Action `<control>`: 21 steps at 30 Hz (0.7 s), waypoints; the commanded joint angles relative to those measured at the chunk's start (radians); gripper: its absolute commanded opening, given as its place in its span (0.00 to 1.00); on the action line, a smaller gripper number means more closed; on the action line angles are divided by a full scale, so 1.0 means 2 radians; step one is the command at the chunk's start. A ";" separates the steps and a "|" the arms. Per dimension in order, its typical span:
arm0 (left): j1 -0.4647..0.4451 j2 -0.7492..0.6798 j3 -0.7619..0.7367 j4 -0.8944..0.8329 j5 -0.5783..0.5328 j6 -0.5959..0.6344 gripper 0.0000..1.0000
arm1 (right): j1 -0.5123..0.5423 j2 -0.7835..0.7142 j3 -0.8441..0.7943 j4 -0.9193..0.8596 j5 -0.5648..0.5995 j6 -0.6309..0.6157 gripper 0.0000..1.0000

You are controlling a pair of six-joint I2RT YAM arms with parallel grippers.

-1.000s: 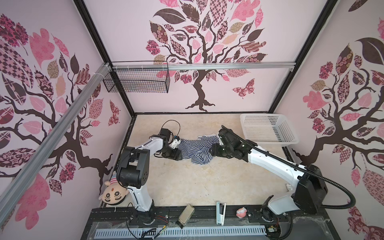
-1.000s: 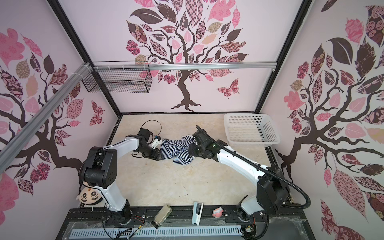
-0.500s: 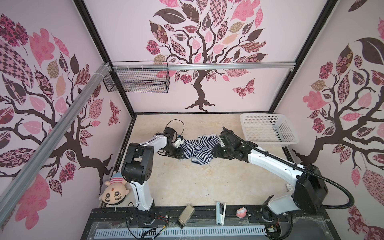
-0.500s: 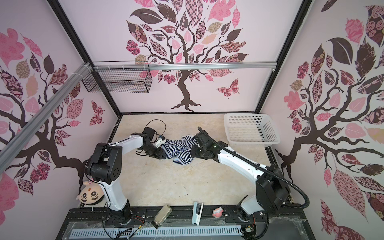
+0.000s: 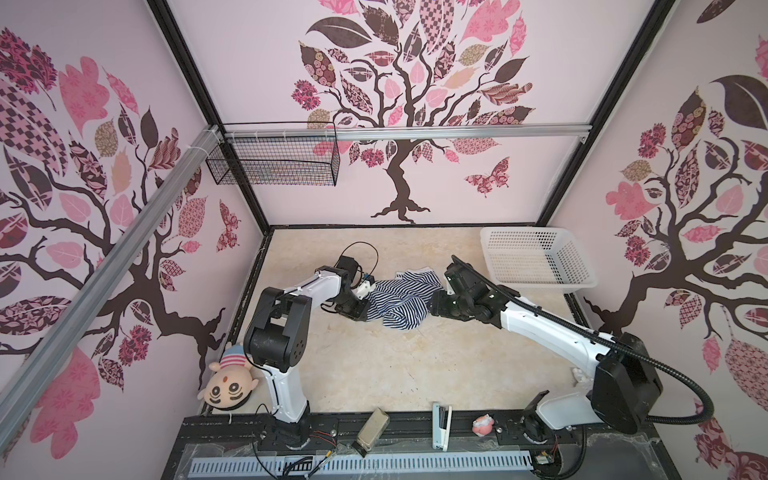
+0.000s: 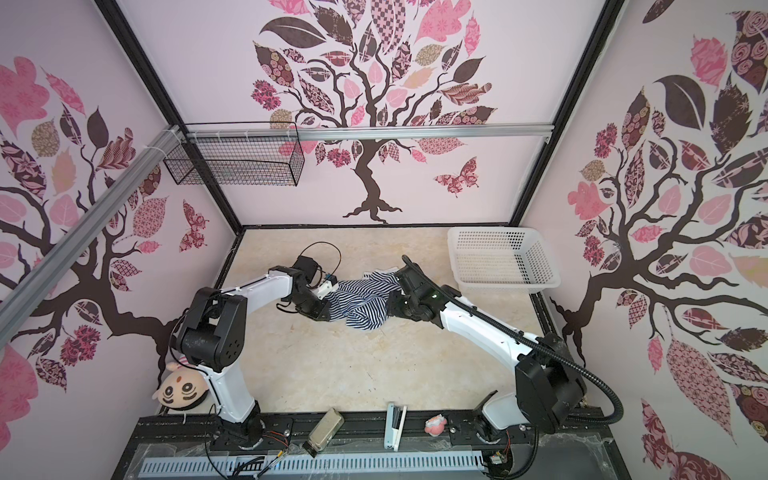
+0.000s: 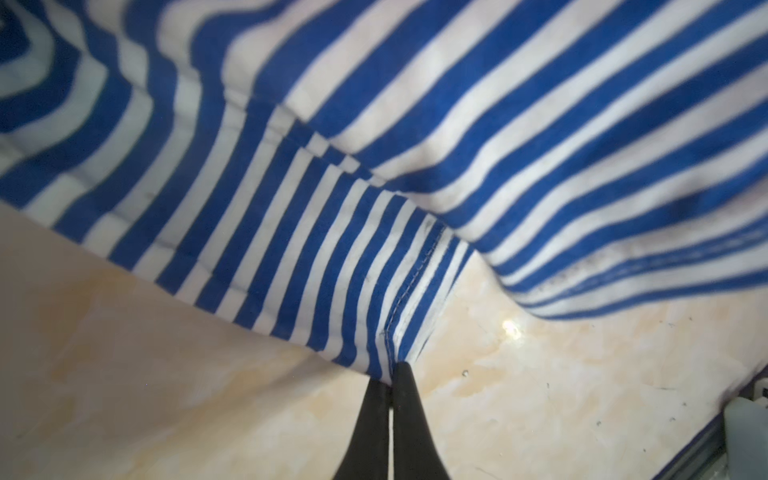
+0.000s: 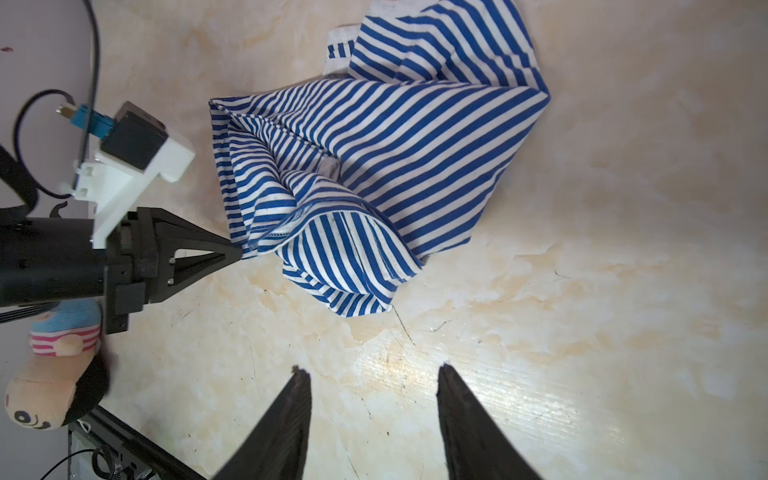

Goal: Fold and stack the tank tops
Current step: 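Grasp the tank top edge with the left gripper and lift it up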

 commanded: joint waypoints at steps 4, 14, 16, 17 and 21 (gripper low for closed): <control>0.001 -0.098 0.067 -0.074 0.022 0.013 0.00 | -0.003 -0.013 0.003 0.010 -0.002 0.003 0.52; 0.010 -0.186 0.266 -0.141 0.014 -0.025 0.00 | -0.006 -0.009 -0.010 0.028 -0.004 0.011 0.61; 0.021 -0.202 0.293 -0.140 0.020 -0.035 0.00 | -0.010 -0.002 -0.015 0.035 -0.008 0.014 0.67; 0.029 -0.211 0.304 -0.138 0.021 -0.041 0.00 | -0.011 0.005 -0.016 0.038 -0.012 0.014 0.69; 0.075 -0.243 0.324 -0.130 0.027 -0.058 0.00 | -0.018 0.027 -0.019 0.056 -0.024 0.016 0.73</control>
